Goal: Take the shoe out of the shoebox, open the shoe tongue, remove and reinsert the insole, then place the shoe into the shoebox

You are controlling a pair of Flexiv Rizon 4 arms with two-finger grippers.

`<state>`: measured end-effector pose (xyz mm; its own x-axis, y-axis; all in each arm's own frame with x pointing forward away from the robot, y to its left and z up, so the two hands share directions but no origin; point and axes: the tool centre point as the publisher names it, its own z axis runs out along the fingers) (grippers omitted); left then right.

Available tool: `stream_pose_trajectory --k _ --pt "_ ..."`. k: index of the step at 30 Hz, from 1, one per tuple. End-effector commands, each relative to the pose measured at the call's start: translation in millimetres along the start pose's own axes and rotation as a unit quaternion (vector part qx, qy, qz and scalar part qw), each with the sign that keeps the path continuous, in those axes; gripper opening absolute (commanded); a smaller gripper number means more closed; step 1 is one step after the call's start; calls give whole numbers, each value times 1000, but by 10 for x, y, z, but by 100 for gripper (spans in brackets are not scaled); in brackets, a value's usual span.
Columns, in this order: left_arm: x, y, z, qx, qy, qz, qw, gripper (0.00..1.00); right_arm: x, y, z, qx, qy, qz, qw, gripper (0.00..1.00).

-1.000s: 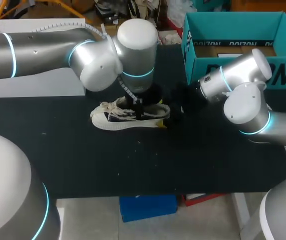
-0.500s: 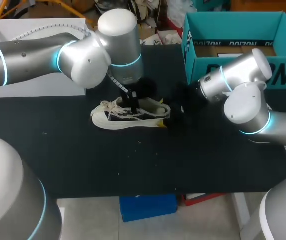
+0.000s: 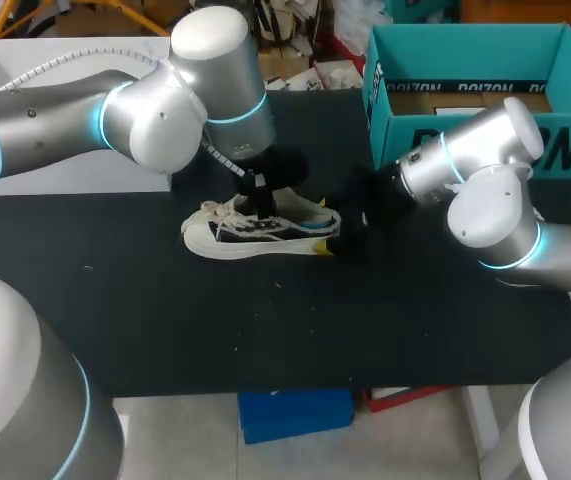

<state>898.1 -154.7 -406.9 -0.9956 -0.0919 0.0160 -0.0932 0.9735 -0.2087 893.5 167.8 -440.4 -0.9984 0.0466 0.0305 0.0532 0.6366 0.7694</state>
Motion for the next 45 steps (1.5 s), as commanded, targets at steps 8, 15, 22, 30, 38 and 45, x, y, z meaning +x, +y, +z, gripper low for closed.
stream_pose_trajectory --k 8,15,22,30,38,45 --pt "54 -72 -38 15 1 17 1000 0 32 1 24 1 1 0 1000 0" --pt "120 -104 -120 26 -3 29 999 0 32 1 24 1 1 0 1000 0" --pt "179 -86 -186 35 -7 36 999 0 32 1 24 1 1 0 1000 0" --pt "197 -98 -125 34 -1 42 999 0 32 1 24 1 1 0 1000 0" --pt "191 -230 7 20 2 60 998 0 32 1 24 1 1 0 1000 0" --pt "169 -321 60 17 -1 68 998 52 32 1 24 1 1 0 1000 0"
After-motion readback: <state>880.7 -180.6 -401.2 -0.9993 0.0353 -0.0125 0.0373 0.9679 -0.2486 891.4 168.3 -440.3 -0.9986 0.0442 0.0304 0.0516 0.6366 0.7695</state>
